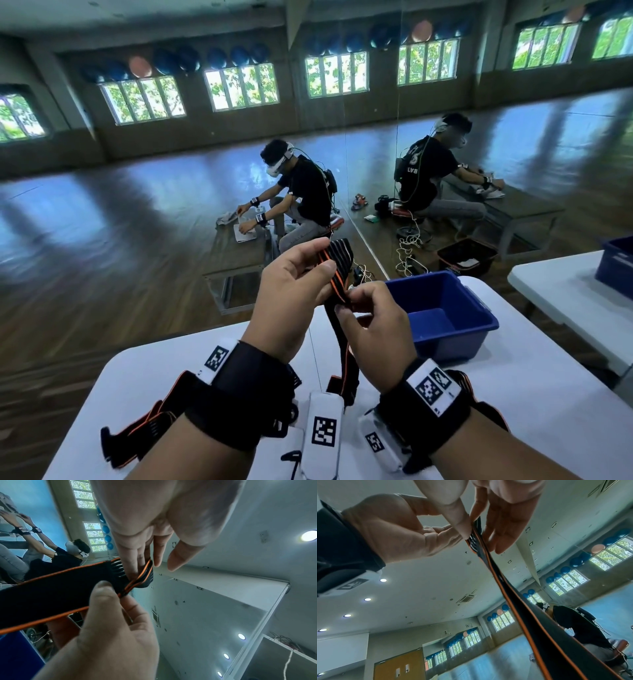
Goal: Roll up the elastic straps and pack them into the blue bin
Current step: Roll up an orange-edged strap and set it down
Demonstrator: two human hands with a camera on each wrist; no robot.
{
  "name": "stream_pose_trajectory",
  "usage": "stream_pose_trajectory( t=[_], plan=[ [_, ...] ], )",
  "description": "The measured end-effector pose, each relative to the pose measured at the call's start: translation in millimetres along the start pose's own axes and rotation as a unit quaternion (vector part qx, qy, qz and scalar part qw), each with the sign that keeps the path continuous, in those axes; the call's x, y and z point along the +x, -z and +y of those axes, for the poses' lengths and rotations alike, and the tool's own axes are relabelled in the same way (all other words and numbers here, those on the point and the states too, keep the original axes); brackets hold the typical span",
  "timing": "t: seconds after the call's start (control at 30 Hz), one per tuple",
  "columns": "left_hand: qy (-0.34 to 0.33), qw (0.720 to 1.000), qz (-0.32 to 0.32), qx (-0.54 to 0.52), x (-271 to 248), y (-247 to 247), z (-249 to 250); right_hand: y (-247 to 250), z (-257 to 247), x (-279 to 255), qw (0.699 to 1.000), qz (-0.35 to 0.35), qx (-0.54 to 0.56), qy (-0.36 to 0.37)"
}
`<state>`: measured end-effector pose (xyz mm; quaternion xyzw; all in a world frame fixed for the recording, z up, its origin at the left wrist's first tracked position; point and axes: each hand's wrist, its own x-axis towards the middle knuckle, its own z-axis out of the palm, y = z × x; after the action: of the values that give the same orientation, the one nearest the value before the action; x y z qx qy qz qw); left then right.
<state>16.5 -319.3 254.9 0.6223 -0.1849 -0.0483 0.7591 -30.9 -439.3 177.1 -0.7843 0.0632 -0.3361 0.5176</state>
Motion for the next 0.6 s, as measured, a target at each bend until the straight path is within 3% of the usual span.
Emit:
stream_pose_trajectory(
  t=[0.17,0.3,0.4,0.6],
  plan=[
    [-0.064,0.995,-0.016,0.078,-6.5,13.0,-3.1,8.6,-7.8,2.2,0.998,0.043,0.032,-0.013],
    [-0.135,0.976,0.032,0.168,-14.2,26.4,-19.8,11.3,-12.1,4.1,0.992,0.100,0.072,-0.019],
    [-0.119,0.976,0.045,0.174,-19.5,30.3,-36.2,7.2,-15.2,4.6,0.988,0.113,0.098,-0.044],
    [-0.091,0.991,0.068,0.073,-25.6,23.4,-50.7,4.9,-17.8,5.3,0.982,0.106,0.130,-0.086]
  ],
)
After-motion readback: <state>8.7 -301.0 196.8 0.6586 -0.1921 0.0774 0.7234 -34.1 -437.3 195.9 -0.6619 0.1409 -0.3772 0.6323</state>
